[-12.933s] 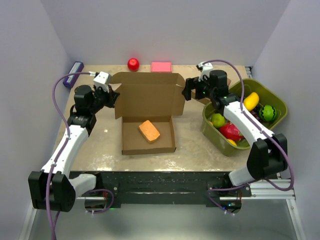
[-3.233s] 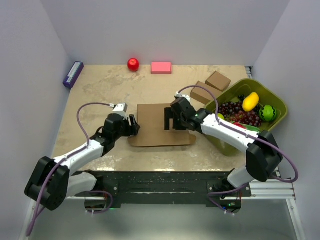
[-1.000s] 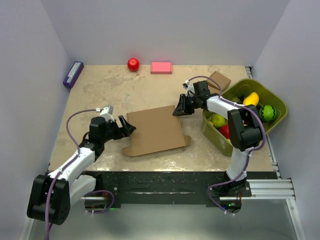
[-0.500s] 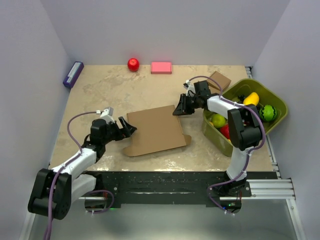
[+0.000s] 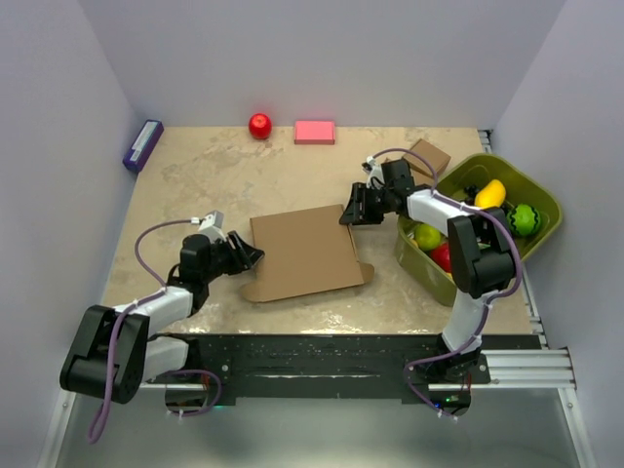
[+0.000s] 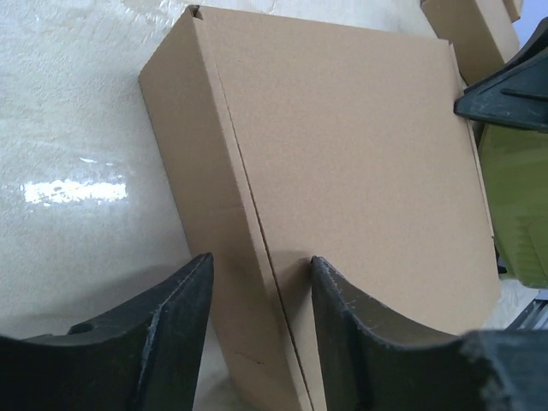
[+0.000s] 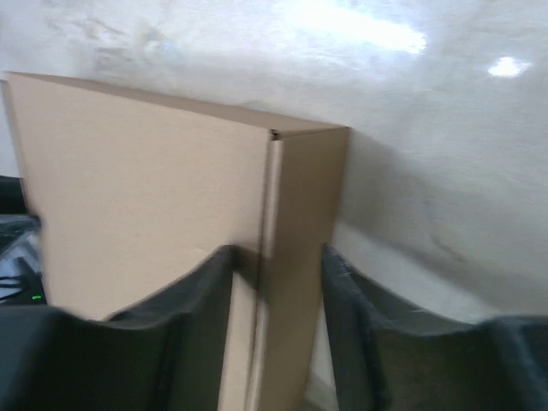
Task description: Fold the paper box
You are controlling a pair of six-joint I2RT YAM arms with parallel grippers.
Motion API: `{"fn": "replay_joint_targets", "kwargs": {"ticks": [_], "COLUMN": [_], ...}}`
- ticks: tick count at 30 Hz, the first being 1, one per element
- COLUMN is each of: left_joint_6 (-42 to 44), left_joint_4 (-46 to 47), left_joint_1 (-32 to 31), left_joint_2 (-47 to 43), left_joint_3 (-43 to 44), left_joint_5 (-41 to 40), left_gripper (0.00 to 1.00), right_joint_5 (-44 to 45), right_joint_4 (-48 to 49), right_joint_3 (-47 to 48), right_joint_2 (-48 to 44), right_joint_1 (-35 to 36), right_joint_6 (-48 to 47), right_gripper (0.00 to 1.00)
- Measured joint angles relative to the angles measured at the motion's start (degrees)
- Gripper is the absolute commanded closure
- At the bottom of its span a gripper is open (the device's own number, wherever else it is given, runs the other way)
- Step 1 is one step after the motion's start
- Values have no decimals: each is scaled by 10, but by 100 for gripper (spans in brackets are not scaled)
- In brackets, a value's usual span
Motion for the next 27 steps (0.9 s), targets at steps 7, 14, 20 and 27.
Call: {"fn": "replay_joint_targets", "kwargs": {"ticks": [7,14,20,27], "left_joint_6": [0,0,0,-1], "left_joint_4": [28,16,-30,-42], "left_joint_1": [0,2,7,8], "left_joint_2": [14,-9,-94,-122], "left_joint_3": [0,-2,-34,-48], "left_joint_5": [-9,-62,-153,-186], "left_gripper": [53,50,49,52], "right_joint_5": [26,25,2,-14], "right_joint_4": [0,4,19,49], "right_joint_3": [-14,5,36,29], "right_joint_2": [-6,10,47,62], "right_joint_1": [0,48,96,103], "right_joint_6": [-13,-3,27,56], "right_gripper": [19,19,14,14]}}
